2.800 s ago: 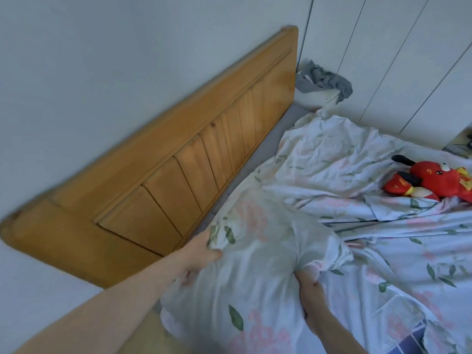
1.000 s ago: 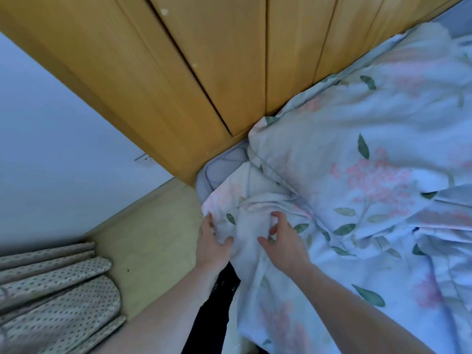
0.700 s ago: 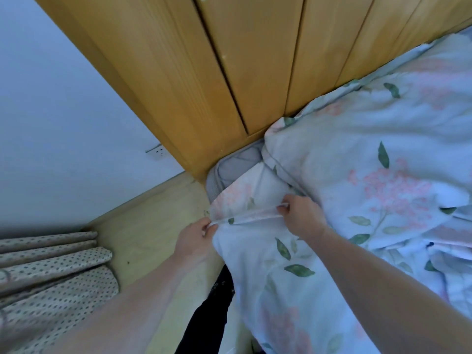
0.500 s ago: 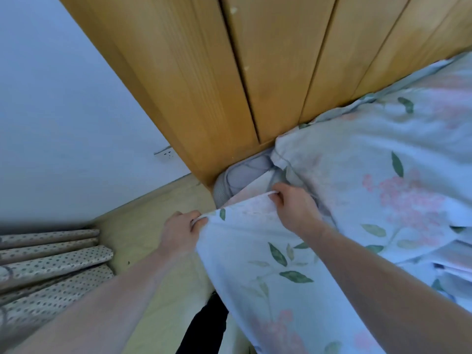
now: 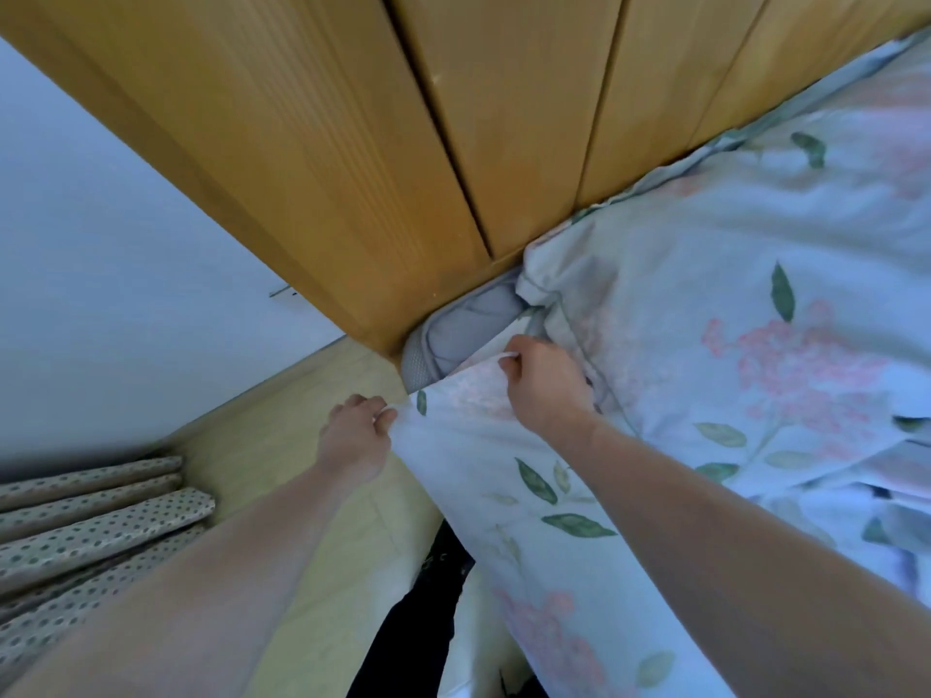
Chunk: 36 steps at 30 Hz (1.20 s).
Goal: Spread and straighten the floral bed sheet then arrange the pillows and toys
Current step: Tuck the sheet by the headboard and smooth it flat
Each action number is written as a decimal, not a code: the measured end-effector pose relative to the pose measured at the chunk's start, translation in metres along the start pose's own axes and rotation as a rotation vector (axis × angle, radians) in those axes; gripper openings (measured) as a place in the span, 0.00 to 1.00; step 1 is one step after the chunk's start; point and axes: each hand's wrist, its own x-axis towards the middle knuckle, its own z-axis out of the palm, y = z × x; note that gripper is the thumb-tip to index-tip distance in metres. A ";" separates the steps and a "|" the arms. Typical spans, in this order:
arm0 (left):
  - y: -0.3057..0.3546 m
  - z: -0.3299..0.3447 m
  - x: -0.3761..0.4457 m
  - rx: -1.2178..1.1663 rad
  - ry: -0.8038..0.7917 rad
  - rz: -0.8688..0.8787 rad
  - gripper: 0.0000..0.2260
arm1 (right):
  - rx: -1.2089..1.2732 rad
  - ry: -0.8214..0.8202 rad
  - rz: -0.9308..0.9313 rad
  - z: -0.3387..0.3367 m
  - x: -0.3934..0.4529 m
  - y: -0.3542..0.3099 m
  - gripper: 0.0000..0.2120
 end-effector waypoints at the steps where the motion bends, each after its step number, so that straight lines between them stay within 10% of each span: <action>1: -0.006 0.000 -0.001 -0.015 -0.005 -0.003 0.11 | 0.025 0.008 -0.014 -0.002 -0.001 0.002 0.05; 7: 0.013 -0.002 -0.022 -0.148 0.197 -0.137 0.11 | 0.281 -0.179 -0.019 -0.010 -0.041 0.013 0.29; 9: 0.038 -0.001 -0.052 0.005 0.322 0.260 0.11 | 0.296 -0.076 -0.014 -0.011 -0.077 0.025 0.29; 12: 0.072 0.010 -0.081 0.243 0.089 0.714 0.23 | 0.301 -0.009 0.115 -0.009 -0.136 0.056 0.27; 16: 0.089 0.010 -0.072 0.549 -0.311 0.500 0.42 | 0.230 -0.018 0.348 -0.009 -0.216 0.116 0.28; 21: 0.129 -0.007 -0.078 0.567 -0.396 0.121 0.35 | 0.244 -0.029 0.594 -0.031 -0.307 0.182 0.25; 36: 0.288 0.003 -0.360 0.524 -0.495 0.688 0.24 | 0.576 0.149 0.949 -0.117 -0.578 0.212 0.27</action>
